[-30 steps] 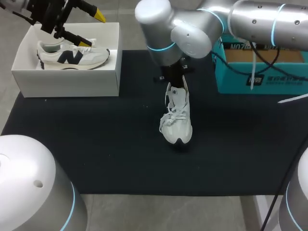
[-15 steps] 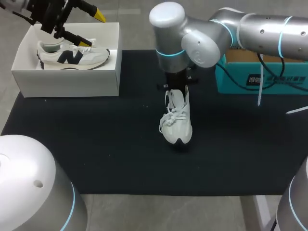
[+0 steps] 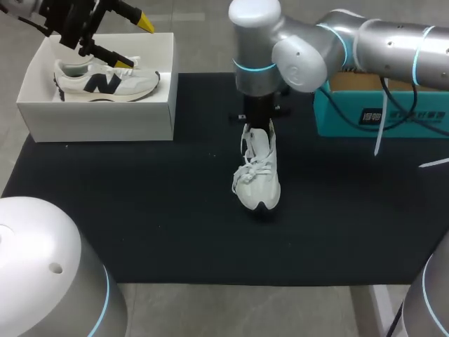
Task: Take the shoe out of the shoebox, open the shoe tongue, remove and reinsert the insole, then place the shoe into the shoebox
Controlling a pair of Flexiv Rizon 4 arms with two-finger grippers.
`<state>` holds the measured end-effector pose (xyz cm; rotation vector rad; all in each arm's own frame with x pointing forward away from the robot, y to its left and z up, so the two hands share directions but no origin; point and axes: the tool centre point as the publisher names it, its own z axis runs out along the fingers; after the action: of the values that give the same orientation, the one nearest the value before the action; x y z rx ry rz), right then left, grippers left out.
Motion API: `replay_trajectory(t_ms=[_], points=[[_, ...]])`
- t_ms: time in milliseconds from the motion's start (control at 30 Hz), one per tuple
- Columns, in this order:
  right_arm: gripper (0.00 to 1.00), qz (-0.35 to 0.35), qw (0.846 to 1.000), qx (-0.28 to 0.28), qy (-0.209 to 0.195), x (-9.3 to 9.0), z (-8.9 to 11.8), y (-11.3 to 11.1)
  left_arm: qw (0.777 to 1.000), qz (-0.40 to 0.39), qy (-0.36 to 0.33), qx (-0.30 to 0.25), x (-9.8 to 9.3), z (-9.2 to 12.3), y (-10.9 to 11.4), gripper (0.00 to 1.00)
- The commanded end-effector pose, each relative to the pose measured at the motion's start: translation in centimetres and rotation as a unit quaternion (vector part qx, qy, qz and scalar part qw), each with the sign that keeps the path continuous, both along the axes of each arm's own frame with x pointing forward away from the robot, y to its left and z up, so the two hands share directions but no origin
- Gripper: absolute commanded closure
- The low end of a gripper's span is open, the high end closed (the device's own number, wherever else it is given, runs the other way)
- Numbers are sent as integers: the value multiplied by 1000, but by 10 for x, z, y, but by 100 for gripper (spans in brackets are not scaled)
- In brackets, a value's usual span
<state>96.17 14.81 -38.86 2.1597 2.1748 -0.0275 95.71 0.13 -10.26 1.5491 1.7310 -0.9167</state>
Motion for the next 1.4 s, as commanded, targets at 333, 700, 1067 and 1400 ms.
replay_trajectory(t_ms=[333,700,1067,1400], points=[[100,-17,996,63,62,4,29,-13,1000,-1,0,2,1,0,0,0],[100,-19,990,69,118,-3,29,-5,1000,-1,0,2,1,0,0,0],[75,-22,987,63,145,-12,29,2,1000,-1,0,2,1,0,0,0],[45,-26,986,62,153,-17,34,3,1000,-1,0,2,1,0,0,0]])
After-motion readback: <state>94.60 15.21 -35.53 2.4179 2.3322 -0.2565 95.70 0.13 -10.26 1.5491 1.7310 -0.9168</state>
